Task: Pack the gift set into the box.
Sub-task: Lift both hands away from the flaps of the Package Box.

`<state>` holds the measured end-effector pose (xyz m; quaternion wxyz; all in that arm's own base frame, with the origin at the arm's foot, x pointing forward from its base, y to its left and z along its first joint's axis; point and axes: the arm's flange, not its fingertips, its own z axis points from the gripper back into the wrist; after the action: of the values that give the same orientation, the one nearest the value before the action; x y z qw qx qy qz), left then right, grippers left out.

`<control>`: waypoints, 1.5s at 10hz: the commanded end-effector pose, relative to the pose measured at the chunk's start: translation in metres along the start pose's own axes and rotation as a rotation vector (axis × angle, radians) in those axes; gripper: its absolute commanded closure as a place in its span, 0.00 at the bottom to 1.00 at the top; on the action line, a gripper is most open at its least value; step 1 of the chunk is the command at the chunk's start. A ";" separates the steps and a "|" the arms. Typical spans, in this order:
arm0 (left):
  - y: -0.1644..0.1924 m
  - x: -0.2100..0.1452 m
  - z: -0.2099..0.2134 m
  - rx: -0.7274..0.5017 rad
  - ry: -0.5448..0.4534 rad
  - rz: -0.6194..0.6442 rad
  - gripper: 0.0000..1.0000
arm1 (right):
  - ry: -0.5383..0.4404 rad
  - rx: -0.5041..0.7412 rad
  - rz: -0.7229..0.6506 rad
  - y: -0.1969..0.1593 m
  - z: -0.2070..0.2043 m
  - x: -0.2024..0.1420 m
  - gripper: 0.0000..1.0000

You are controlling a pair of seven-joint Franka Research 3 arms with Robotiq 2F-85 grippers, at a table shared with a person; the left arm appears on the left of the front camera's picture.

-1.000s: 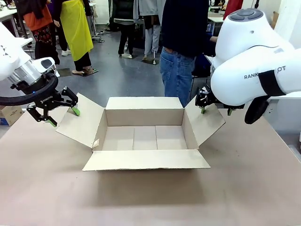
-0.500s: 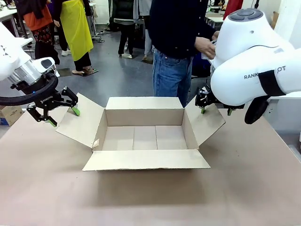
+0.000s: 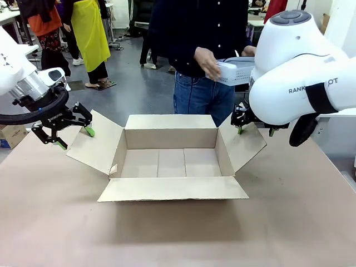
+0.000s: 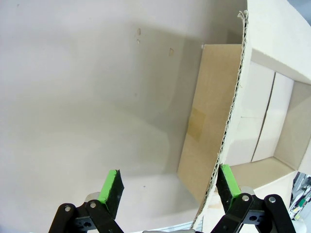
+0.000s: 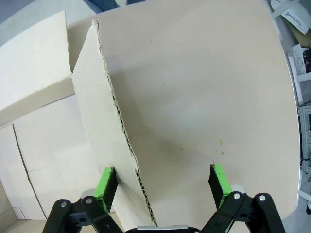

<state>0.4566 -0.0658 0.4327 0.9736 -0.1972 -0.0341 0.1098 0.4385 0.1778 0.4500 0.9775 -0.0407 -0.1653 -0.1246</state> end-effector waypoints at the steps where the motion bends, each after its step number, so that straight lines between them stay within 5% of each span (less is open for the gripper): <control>1: 0.000 -0.001 0.002 0.015 -0.007 0.010 0.00 | -0.018 -0.026 -0.017 0.003 0.001 0.003 0.00; 15: 0.000 -0.001 0.002 0.015 -0.007 0.010 0.00 | -0.018 -0.026 -0.017 0.003 0.001 0.003 0.00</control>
<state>0.4566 -0.0658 0.4327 0.9736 -0.1972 -0.0341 0.1098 0.4385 0.1777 0.4500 0.9775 -0.0408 -0.1653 -0.1247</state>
